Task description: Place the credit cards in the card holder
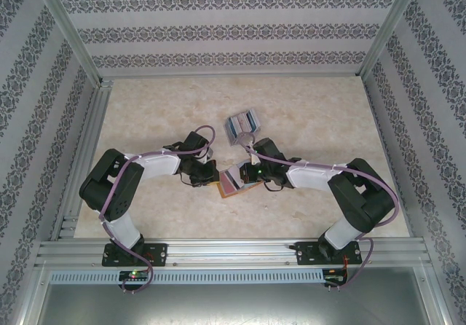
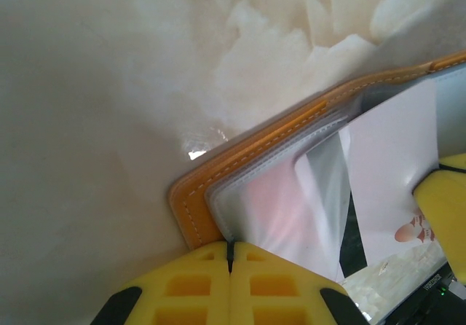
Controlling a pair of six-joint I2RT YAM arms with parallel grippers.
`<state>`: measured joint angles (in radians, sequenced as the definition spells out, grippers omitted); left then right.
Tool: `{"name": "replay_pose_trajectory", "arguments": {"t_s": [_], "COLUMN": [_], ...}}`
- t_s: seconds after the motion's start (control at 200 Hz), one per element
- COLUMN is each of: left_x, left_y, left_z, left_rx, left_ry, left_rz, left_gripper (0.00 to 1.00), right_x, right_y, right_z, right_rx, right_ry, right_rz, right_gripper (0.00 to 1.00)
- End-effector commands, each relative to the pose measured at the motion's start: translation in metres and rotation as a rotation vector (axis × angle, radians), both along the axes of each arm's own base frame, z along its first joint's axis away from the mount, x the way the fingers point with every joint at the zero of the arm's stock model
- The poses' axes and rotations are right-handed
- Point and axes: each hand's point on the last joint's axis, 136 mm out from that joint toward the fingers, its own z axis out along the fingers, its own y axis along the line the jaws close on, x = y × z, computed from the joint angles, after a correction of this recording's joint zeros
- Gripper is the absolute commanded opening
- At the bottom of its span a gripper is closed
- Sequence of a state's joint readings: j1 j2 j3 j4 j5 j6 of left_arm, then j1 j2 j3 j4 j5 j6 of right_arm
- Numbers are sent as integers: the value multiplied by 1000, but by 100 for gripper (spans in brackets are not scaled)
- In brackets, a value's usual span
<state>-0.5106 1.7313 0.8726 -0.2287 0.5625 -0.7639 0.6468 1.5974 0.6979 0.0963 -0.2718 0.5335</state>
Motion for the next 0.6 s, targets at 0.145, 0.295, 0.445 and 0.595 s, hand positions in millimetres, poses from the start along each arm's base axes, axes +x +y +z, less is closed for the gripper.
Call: {"name": "replay_pose_trajectory", "arguments": {"t_s": [0.145,0.295,0.445,0.595], "left_x": [-20,-20,-21,-22], "left_y": [14,14,13,15], "left_z": [-27,-28,-28,-29], "left_rx": [100,92,88,92], "left_ry": [56,55,54,54], "left_rz": [7,12,18,19], "left_gripper": [3,3,3,3], "right_x": [5,4,6,13], "right_y": [-16,-17,-19,-20], "right_z": [6,10,10,3], "right_rx": [-5,28,54,57], "right_ry": [-71,-71,-99,-161], "right_rz": [-124,-131,-158,-153], "right_gripper": [1,1,0,0]}}
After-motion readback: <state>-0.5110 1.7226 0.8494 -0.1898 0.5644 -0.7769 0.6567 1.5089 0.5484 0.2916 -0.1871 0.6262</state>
